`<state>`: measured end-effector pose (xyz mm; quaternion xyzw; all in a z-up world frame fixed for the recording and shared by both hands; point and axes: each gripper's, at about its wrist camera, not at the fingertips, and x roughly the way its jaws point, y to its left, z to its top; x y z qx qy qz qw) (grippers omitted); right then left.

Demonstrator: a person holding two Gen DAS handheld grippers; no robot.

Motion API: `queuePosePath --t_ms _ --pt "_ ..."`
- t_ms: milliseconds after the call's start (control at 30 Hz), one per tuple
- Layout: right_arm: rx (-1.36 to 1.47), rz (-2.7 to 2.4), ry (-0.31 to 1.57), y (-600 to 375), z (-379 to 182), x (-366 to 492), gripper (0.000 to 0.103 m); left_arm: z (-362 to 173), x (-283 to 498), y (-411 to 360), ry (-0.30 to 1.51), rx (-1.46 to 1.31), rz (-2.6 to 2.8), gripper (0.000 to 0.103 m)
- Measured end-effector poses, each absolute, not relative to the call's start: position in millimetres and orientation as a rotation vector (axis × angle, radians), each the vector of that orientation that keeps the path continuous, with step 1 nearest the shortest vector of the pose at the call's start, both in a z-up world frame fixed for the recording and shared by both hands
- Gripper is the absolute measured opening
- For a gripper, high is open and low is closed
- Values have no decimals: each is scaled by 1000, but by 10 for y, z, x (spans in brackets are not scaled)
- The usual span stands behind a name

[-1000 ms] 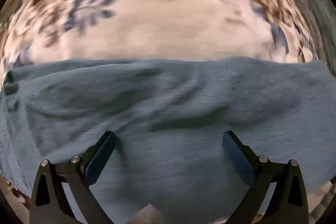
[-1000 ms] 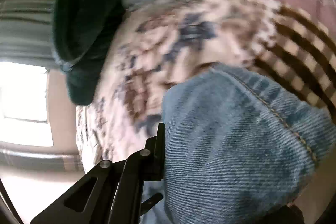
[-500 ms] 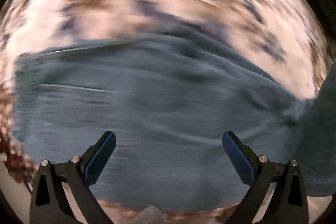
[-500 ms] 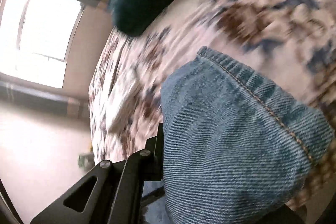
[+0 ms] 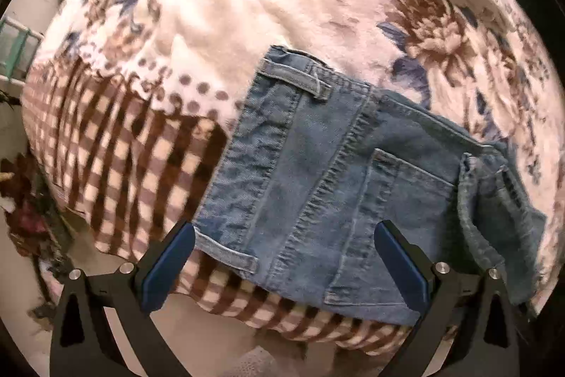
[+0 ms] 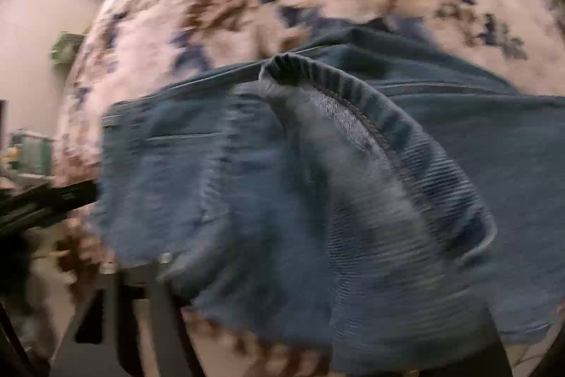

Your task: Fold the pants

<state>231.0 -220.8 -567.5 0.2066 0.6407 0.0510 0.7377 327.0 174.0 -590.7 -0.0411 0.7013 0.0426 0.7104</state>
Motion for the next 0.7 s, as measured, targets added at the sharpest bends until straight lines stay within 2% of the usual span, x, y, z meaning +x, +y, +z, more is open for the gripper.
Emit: queuePosePath --t_ms 200,267,400,467,500,533,567,600,633,700 --pt "878 170 1377 -2769 -5349 2026 76 -5889 3391 1340 1577 -247 -109 103" --pt "915 97 1352 -3018 -5224 1872 76 -5822 3220 772 1588 -217 -141 103" --pt "902 -218 1309 -3829 -5072 1484 76 -6032 3102 111 1620 -105 -199 102" --pt "872 -309 1380 -4061 -5162 1357 76 -6276 3025 -152 1659 38 -202 88" --pt "856 -365 1459 -4163 -5301 1248 76 -6353 2992 -215 1669 64 -224 70" --pt "853 -379 1522 -4230 -5435 1155 76 -6436 2950 -279 1666 99 -233 67" --pt "844 -398 1574 -4265 -5579 1083 71 -6448 2913 -313 1645 122 -236 62" --pt "851 -411 1602 -4293 -5704 1006 56 -6436 2880 -336 1622 121 -262 38" --pt "890 -396 1598 -4330 -5792 946 46 -6418 2853 -339 1609 117 -270 29" --pt "923 -435 1598 -4393 -5955 887 41 -6354 2814 -256 1597 93 -255 20"
